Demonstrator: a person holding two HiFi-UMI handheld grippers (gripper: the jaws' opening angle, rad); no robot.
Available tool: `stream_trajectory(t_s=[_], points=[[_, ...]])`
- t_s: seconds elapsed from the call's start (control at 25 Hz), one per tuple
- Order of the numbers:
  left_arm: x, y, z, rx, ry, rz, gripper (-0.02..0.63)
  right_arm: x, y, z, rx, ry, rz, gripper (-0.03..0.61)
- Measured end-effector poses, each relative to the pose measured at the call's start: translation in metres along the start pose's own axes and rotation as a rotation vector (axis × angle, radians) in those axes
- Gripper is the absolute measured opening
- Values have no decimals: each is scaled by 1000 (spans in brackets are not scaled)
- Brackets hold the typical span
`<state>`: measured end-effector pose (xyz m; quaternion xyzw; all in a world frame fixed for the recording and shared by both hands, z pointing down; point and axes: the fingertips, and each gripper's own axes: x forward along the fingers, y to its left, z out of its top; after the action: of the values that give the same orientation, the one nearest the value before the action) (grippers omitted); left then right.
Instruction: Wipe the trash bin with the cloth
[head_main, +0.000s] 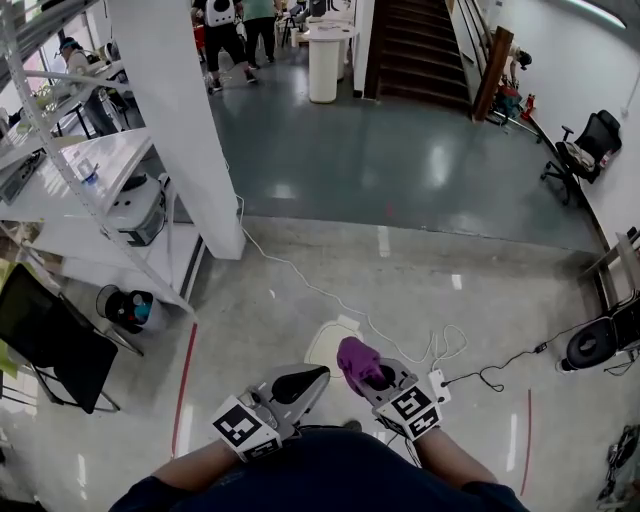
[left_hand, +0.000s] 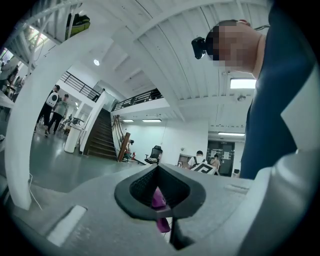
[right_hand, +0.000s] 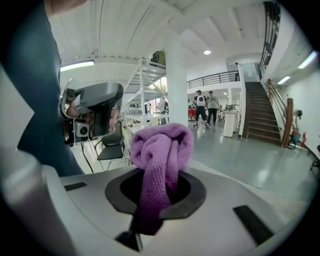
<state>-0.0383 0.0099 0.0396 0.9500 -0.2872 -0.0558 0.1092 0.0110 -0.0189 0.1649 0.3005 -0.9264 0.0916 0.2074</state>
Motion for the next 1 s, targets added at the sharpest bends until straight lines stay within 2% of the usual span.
stream_trajectory(t_s=[0.24, 1.0], points=[[8, -15, -1, 15, 10, -39, -2, -12, 6, 14, 31, -54, 5, 67], [1, -33, 3, 46, 10, -55, -2, -32, 23, 48, 35, -160, 0, 67]])
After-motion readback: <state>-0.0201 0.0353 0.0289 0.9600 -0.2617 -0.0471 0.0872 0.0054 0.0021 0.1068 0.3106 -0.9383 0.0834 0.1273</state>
